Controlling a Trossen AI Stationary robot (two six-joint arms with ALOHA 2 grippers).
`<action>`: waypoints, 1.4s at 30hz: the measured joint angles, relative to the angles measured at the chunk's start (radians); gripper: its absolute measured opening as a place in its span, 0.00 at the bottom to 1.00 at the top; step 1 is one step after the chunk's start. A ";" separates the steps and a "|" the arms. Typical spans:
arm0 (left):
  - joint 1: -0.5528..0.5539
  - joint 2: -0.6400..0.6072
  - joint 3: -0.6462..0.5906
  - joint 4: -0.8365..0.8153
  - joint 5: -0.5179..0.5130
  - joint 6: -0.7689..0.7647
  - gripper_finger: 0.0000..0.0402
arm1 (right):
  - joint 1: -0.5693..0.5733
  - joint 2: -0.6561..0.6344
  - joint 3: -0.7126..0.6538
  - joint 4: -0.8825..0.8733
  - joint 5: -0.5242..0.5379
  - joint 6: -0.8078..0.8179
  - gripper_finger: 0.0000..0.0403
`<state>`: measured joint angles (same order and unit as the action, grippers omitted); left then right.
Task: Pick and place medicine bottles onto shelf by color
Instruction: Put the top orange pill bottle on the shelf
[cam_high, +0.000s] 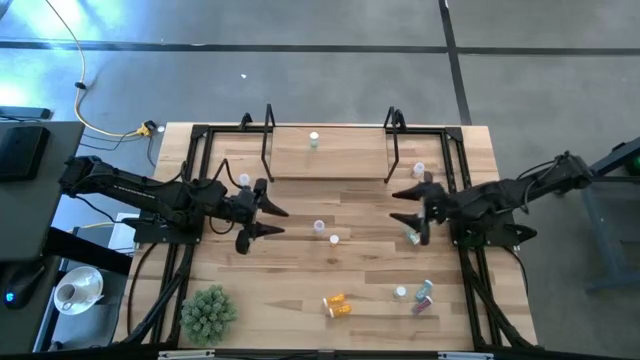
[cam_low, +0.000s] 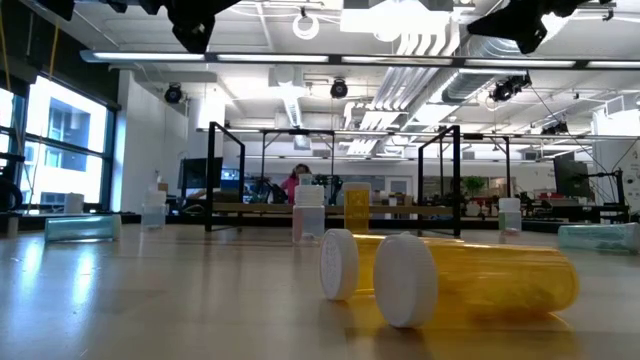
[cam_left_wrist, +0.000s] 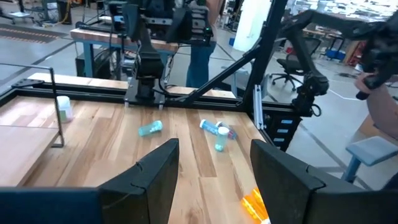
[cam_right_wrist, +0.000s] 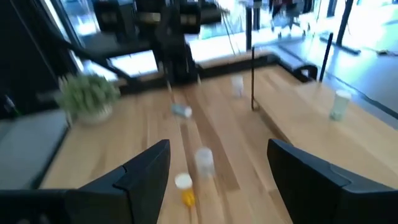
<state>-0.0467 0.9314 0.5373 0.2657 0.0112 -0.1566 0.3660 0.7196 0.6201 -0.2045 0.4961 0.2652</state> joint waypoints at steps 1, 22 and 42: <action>0.000 0.000 0.000 0.000 -0.001 0.000 0.47 | 0.000 0.030 0.017 -0.009 0.000 -0.005 0.64; 0.000 0.000 0.000 -0.007 -0.004 0.002 0.47 | -0.004 0.572 0.073 0.248 -0.031 -0.098 0.64; 0.000 0.000 0.000 -0.008 -0.004 0.003 0.47 | -0.139 0.855 0.091 0.573 -0.220 -0.091 0.64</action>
<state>-0.0467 0.9318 0.5377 0.2581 0.0071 -0.1539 0.2268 1.5742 0.7111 0.3684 0.2760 0.1740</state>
